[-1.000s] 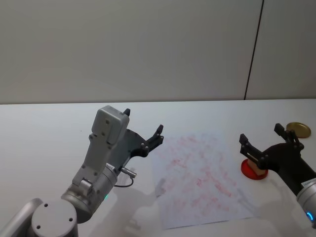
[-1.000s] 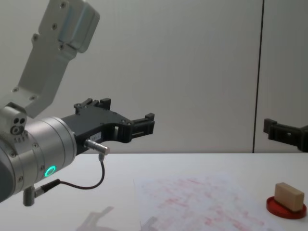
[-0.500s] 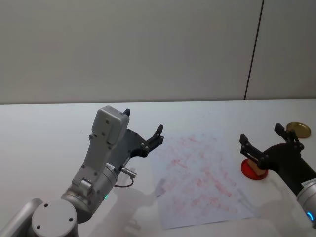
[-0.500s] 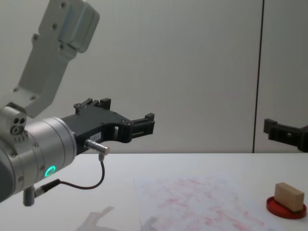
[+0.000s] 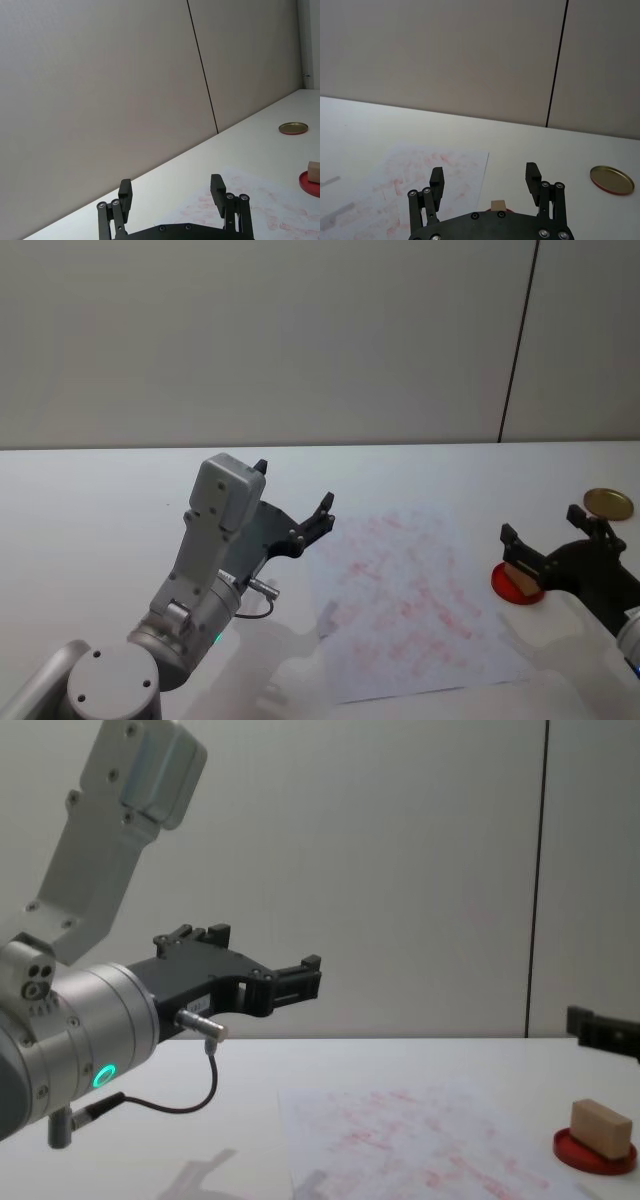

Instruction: Use the one hand to pick up the stamp and affix it onto the A4 paper.

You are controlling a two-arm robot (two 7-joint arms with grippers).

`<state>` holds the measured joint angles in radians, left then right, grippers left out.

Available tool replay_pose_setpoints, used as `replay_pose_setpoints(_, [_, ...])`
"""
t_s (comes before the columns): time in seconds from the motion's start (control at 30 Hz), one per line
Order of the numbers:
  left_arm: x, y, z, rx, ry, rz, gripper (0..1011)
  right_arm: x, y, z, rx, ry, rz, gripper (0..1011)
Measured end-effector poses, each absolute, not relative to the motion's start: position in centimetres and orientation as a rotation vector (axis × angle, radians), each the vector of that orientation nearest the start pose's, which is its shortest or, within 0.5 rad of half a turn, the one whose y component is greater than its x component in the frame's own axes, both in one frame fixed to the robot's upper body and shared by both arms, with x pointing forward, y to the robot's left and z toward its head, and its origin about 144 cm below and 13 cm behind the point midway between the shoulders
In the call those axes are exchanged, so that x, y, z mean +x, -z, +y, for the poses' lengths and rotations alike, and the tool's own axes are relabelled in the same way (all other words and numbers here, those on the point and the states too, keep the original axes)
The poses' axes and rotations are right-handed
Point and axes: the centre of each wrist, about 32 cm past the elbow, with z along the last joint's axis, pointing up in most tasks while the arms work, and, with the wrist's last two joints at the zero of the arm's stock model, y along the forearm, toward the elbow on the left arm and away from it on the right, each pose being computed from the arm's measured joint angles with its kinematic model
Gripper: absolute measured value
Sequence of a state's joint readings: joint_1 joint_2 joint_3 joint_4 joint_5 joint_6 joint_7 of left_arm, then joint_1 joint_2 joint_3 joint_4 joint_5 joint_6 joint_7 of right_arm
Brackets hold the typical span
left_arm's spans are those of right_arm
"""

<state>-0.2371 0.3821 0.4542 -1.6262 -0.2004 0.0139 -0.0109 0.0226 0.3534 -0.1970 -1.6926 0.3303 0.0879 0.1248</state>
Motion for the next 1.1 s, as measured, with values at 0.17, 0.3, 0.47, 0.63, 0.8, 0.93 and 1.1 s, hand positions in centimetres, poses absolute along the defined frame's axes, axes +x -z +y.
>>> replay_pose_setpoints(0.17, [49.2,-120.4,19.8,0.061,-1.124,-0.268,993,46.4,-117.5,-26.7,-0.068,1.217,0.022,1001])
replay_pose_setpoints(0.3, [49.2,-120.4,19.8,0.061,-1.124,-0.268,993,46.8,-117.1,-27.1,-0.090,1.213,0.039,1001])
replay_pose_setpoints(0.47, [49.2,-120.4,19.8,0.061,-1.124,-0.268,993,47.2,-116.5,-27.5,-0.116,1.211,0.054,1001])
replay_pose_setpoints(0.63, [49.2,-120.4,19.8,0.061,-1.124,-0.268,993,47.6,-115.8,-27.5,-0.141,1.210,0.068,1001])
replay_pose_setpoints(0.8, [49.2,-120.4,19.8,0.061,-1.124,-0.268,993,47.9,-115.3,-27.4,-0.157,1.207,0.079,1001])
replay_pose_setpoints(0.93, [49.2,-120.4,19.8,0.061,-1.124,-0.268,993,48.2,-114.9,-27.2,-0.172,1.204,0.088,1001])
replay_pose_setpoints(1.1, [49.2,-120.4,19.8,0.061,-1.124,-0.268,993,48.4,-114.5,-27.0,-0.187,1.201,0.099,1001])
